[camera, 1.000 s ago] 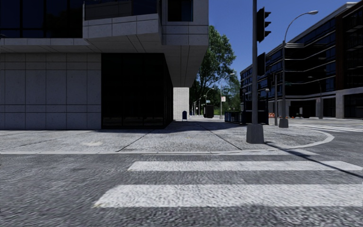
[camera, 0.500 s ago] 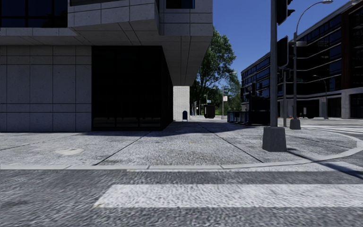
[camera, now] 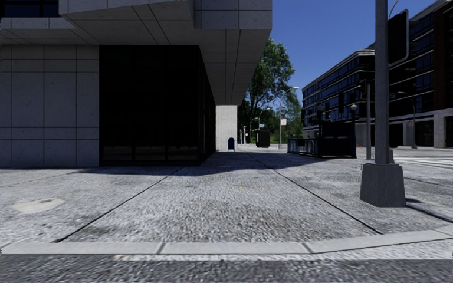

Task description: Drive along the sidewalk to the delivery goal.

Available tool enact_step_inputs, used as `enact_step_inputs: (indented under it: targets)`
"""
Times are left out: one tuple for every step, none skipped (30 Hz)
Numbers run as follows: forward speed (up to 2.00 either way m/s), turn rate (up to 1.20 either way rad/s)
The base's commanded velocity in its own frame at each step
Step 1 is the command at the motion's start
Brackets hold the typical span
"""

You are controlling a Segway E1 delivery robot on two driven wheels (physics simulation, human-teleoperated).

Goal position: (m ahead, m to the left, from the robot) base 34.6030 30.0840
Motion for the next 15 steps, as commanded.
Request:
enact_step_inputs:
  targets:
    - [2.0,0.06]
    - [2.0,0.1]
    - [2.0,0.15]
    - [2.0,0.24]
    - [2.0,0.3]
    - [2.0,0.3]
    - [2.0,0.34]
    - [2.0,0.37]
    - [2.0,0.44]
    - [2.0,0.44]
    - [2.0,0.48]
    - [2.0,0.49]
    - [1.99,0.49]
    - [1.99,0.49]
    - [1.92,0.49]
